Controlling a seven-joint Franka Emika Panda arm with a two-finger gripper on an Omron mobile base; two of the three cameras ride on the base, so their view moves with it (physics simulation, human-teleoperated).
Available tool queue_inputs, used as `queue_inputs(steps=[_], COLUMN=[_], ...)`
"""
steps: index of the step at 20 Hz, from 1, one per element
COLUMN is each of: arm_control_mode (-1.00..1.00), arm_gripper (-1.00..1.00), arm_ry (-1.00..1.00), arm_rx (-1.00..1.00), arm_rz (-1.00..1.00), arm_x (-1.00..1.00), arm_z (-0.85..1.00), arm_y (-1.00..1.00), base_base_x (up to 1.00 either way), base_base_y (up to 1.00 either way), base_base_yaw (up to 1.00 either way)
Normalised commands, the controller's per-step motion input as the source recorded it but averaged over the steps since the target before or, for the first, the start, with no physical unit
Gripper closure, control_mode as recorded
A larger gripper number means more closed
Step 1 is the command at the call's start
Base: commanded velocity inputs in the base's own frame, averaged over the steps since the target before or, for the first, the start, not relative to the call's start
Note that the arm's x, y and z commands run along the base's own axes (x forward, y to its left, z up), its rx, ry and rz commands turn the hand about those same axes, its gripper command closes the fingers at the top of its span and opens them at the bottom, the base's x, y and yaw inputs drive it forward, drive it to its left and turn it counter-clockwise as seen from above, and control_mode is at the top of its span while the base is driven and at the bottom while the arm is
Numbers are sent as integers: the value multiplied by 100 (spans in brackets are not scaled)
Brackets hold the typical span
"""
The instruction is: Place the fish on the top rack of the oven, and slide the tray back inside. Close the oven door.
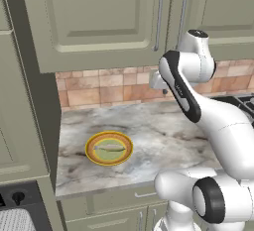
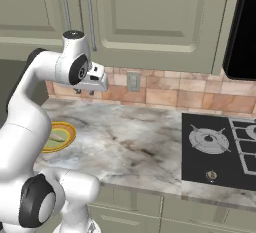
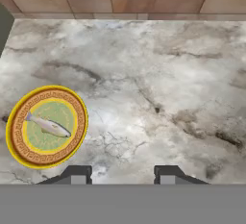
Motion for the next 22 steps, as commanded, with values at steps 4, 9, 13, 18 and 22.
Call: queue_inputs(steps=[4,9,13,18,22], arm_control_mode=[-100,-100,-100,-100,-100], arm_gripper=[-100,-100,-100,-100,-100], arm_ry=[0,-3,-11,-4,-1], arm_rx=[0,0,-1,-11,-12], arm_rz=[1,15,21,31,32], arm_x=[-4,-34,-30,0,0], arm_z=[-4,-37,-49,-24,-28], arm_y=[14,42,60,69,49], base_base_x=[0,0,0,0,0], base_base_y=[0,0,0,0,0], base_base_yaw=[0,0,0,0,0])
